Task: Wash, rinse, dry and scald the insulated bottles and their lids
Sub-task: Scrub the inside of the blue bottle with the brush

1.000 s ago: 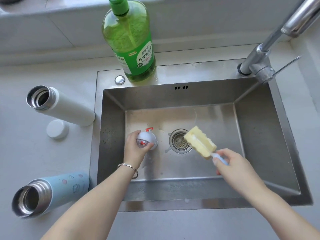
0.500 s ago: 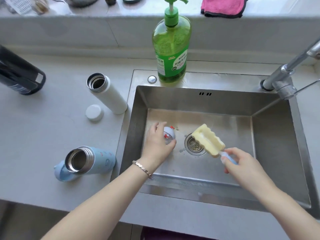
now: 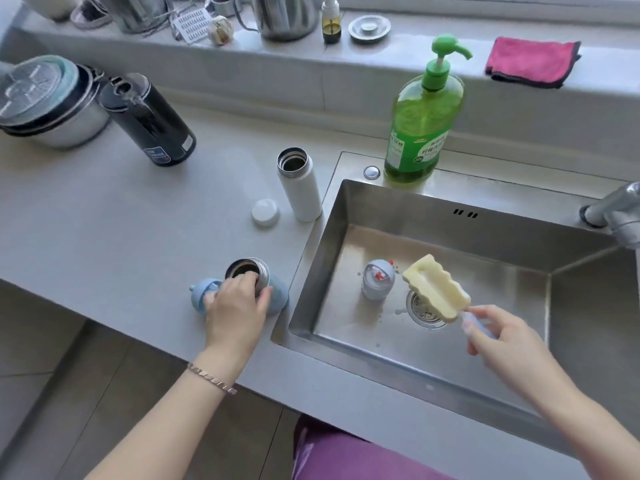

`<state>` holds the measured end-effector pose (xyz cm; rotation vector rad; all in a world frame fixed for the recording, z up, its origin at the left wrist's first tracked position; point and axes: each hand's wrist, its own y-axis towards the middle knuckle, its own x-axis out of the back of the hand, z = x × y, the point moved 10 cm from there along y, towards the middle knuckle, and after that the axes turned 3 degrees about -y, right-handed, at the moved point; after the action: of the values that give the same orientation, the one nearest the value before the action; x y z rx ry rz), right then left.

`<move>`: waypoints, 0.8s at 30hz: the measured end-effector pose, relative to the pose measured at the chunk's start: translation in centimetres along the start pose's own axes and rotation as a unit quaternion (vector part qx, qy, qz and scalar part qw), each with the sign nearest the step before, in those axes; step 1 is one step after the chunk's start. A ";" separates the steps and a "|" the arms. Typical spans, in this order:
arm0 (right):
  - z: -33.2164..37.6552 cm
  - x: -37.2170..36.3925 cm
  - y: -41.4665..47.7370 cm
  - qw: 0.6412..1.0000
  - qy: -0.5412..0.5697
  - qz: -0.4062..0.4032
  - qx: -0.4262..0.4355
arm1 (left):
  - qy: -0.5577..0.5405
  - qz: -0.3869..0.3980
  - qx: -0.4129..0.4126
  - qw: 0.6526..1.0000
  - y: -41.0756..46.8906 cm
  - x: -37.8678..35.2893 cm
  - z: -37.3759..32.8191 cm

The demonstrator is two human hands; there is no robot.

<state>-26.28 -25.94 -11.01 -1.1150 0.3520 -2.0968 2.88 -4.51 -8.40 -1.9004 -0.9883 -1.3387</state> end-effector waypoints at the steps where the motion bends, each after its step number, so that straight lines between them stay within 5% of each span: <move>1: -0.3 0.2 -0.2 1.000 0.003 -0.001 -0.002 | -0.021 0.005 0.000 1.000 0.1 -0.2 -0.1; 9: -2.7 3.3 -2.6 0.998 0.036 -0.050 -0.029 | -0.236 0.077 0.072 0.966 -2.1 -0.8 -5.1; 16: -3.2 7.0 -4.4 0.978 -0.052 -0.201 0.027 | -0.482 0.277 0.263 0.789 -7.1 -9.6 -14.1; 22: -0.4 4.0 -6.0 0.952 -0.200 -0.199 0.116 | -0.569 0.275 0.245 0.735 -8.7 -9.7 -21.1; 24: -3.6 7.0 -4.2 0.961 -0.148 -0.231 0.035 | -0.594 0.272 0.242 0.717 -8.8 -9.5 -21.8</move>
<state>-33.71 -28.25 -6.64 -1.5564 -0.1416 -2.2602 -17.45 -19.64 -10.24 -2.2280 -0.9929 0.6263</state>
